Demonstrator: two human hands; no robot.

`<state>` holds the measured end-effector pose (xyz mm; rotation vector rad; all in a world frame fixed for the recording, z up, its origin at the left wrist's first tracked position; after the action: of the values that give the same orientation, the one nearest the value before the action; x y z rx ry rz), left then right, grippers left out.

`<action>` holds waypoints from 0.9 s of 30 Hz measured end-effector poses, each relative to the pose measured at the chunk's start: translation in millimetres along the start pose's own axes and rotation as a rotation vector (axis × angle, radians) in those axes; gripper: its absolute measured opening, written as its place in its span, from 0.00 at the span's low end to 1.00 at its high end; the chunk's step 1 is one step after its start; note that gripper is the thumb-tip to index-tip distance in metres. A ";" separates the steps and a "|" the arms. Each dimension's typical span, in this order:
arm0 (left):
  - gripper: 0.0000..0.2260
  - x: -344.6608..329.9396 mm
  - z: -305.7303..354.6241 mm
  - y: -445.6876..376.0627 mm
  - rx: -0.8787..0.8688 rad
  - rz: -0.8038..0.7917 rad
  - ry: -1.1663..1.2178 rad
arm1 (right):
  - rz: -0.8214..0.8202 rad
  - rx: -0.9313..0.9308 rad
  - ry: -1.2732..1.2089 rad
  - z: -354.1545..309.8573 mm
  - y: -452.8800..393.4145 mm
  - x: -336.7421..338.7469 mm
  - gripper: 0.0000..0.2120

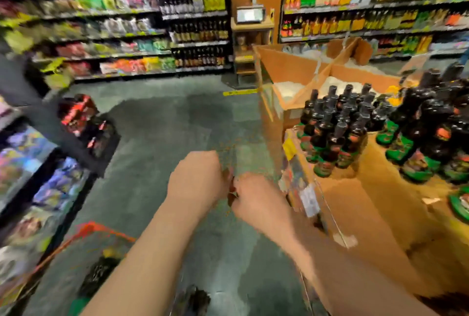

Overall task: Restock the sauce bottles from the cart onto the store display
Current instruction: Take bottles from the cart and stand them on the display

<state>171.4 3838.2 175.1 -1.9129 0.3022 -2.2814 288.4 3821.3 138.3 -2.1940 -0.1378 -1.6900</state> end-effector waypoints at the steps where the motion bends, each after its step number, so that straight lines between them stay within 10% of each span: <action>1: 0.15 5.7 -22.9 12.6 0.053 0.013 -0.004 | -0.010 0.058 -0.037 -17.8 -2.1 -7.1 0.10; 13: 0.14 28.3 -249.4 204.3 0.701 -0.049 -0.085 | -0.248 0.538 -0.243 -234.8 25.9 -106.3 0.09; 27: 0.11 -63.6 -331.1 322.2 1.135 -0.283 -0.024 | -0.589 0.846 -0.183 -336.3 22.9 -241.2 0.10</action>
<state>-148.2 3560.7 -20.9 -1.3606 -1.0853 -1.8302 -79.1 3719.1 -23.8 -1.6943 -1.3778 -1.2815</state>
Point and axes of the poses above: each hand's wrist, its own y-axis away from the middle knuckle, its own x-axis out of the back of the hand, z = x × y, the point moved 2 cm from there along -y, towards the middle knuckle, and after that the axes turned 9 degrees about z, right-handed, at the moved point
